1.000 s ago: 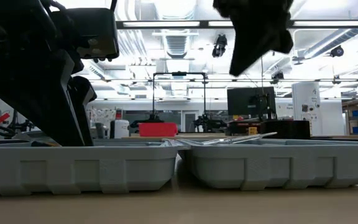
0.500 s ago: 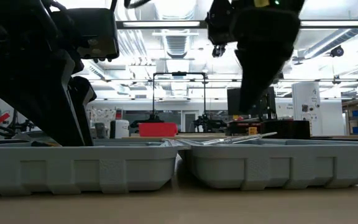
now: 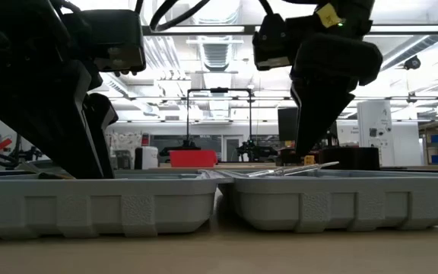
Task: Prefit tool cases
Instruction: Remove the flathead screwdriver from the gray tool box
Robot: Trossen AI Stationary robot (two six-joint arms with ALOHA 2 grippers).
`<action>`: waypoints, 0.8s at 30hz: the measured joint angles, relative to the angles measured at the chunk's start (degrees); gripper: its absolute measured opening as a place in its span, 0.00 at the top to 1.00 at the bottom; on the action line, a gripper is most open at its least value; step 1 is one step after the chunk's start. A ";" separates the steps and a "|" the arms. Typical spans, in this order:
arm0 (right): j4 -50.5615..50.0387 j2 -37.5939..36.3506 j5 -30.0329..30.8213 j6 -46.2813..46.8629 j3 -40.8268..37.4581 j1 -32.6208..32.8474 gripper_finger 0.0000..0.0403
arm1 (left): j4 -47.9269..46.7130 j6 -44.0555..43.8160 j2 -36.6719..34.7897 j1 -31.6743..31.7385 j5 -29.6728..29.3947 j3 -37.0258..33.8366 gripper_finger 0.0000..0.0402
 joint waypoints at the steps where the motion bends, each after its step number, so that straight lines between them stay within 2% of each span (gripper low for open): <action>1: 0.08 0.00 -0.02 -0.20 0.00 0.02 0.74 | 0.02 0.01 0.00 0.00 -0.01 0.00 0.51; 12: 2.36 0.45 -0.67 -3.95 -0.05 -0.77 0.71 | 0.18 0.10 0.00 0.00 -0.03 0.00 0.49; 24: 2.65 3.61 -0.39 -6.05 -0.81 -2.45 0.76 | 0.14 0.10 0.00 -0.01 -0.08 -0.02 0.51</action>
